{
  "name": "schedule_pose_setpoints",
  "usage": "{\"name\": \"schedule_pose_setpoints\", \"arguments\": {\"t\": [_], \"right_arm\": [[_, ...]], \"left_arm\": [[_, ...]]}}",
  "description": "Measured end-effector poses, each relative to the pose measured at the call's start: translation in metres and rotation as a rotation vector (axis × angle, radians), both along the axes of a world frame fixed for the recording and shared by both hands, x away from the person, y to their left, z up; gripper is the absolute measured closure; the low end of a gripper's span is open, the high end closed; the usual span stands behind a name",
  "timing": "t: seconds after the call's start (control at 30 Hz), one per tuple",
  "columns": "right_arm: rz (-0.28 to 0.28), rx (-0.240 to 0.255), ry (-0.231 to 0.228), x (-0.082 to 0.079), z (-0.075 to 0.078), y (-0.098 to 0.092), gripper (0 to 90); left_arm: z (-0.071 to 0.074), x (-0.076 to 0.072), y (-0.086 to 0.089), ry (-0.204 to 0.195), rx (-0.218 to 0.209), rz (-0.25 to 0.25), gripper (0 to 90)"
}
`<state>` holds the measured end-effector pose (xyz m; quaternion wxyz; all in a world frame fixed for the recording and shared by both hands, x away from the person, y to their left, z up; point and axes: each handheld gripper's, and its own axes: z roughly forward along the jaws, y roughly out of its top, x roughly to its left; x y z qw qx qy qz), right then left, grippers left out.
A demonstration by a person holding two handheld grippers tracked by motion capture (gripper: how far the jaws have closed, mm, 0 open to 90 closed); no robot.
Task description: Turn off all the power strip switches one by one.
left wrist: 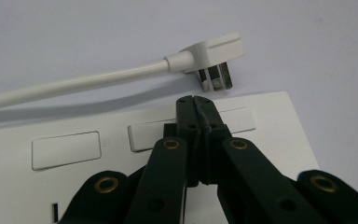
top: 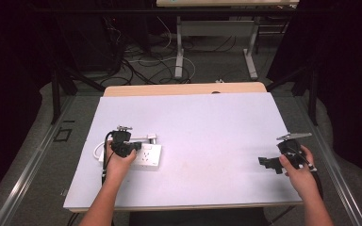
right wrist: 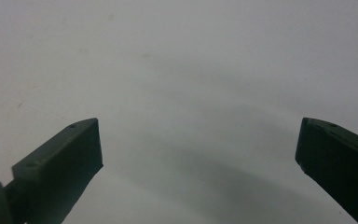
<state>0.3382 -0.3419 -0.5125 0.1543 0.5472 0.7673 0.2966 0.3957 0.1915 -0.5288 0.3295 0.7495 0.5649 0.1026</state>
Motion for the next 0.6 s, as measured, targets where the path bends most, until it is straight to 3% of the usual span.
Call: {"name": "schedule_pose_setpoints", "arguments": {"t": [0.6], "right_arm": [[0.005, 0.002, -0.005, 0.0000, 0.0005, 0.0000, 0.0]], "left_arm": [[0.0074, -0.0024, -0.0013, -0.007, 0.003, -0.009, 90.0]]}}
